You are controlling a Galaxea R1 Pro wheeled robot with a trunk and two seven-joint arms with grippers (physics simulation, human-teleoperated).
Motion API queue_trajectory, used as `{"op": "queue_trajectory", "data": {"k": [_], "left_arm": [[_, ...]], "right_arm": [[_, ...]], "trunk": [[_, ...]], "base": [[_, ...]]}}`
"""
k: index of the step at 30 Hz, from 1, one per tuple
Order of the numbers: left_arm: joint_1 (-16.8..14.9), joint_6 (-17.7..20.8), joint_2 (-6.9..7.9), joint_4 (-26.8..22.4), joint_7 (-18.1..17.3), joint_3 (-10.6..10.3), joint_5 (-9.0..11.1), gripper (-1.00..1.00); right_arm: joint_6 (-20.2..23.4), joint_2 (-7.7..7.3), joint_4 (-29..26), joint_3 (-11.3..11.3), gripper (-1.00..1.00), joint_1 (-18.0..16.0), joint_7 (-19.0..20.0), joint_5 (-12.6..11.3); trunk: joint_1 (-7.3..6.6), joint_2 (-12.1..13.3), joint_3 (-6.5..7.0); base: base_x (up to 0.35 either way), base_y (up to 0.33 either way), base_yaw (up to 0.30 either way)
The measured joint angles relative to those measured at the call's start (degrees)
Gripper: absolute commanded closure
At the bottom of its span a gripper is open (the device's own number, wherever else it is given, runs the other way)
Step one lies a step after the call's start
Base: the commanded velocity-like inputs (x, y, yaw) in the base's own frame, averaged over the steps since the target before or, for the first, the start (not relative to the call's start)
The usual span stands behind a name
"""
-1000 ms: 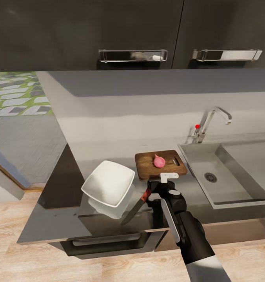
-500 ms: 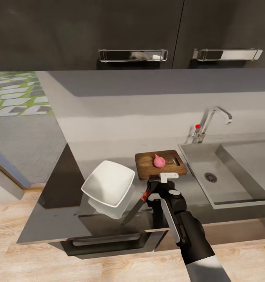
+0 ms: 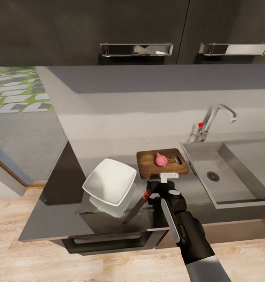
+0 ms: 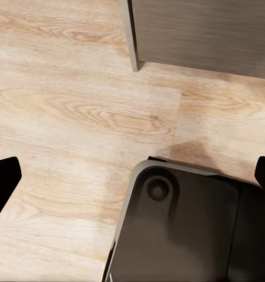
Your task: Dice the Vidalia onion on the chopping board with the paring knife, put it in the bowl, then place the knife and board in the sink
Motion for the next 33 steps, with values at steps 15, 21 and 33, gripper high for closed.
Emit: {"op": "queue_trajectory", "data": {"k": [15,21,33], "left_arm": [[0.0,0.0,-0.01,0.0,0.0,0.0,0.0,-1.00],[0.0,0.0,-0.02,0.1,0.0,0.0,0.0,-1.00],[0.0,0.0,-0.02,0.1,0.0,0.0,0.0,-1.00]], "right_arm": [[0.0,0.00,0.0,-0.1,-1.00,0.0,0.0,0.0],[0.0,0.00,0.0,-0.1,-1.00,0.0,0.0,0.0],[0.0,0.00,0.0,0.0,-1.00,0.0,0.0,0.1]], "trunk": [[0.00,0.0,-0.86],[0.00,0.0,-0.88],[0.00,0.0,-0.88]], "base": [[0.000,0.000,0.042],[0.000,0.000,0.002],[0.000,0.000,0.000]]}}
